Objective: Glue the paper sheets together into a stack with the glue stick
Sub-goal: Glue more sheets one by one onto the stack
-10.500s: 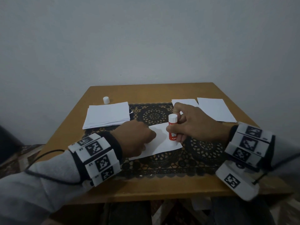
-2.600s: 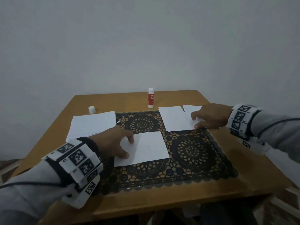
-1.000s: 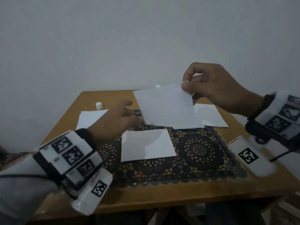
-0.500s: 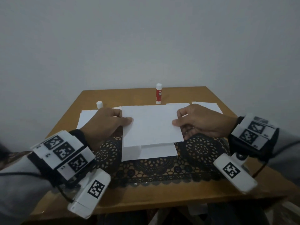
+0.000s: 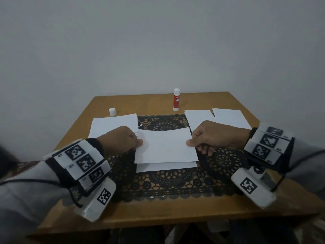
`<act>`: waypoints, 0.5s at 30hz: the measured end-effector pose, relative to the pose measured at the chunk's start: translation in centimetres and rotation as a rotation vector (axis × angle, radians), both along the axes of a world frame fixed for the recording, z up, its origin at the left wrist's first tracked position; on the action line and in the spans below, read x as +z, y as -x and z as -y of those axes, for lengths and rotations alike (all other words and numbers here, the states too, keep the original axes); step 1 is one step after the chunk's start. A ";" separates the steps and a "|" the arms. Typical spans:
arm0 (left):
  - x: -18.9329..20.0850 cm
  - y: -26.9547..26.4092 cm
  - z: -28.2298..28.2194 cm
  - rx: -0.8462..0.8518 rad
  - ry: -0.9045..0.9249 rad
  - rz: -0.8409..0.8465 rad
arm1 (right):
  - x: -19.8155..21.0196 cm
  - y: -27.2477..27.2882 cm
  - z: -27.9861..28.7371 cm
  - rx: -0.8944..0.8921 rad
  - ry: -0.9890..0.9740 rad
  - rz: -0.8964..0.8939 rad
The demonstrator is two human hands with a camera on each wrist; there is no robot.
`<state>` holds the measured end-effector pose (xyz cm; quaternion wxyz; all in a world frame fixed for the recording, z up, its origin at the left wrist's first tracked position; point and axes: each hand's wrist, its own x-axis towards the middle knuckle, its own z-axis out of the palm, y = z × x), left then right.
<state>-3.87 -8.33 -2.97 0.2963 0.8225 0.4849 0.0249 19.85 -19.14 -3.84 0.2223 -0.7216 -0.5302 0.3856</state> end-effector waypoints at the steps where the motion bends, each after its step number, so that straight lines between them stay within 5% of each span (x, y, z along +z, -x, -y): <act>1: -0.1 0.0 -0.1 -0.002 -0.010 -0.020 | -0.1 0.0 -0.1 0.005 0.001 0.016; 15: -1.1 0.1 -0.4 -0.047 0.003 -0.111 | -1.2 0.4 -0.6 0.069 -0.047 0.223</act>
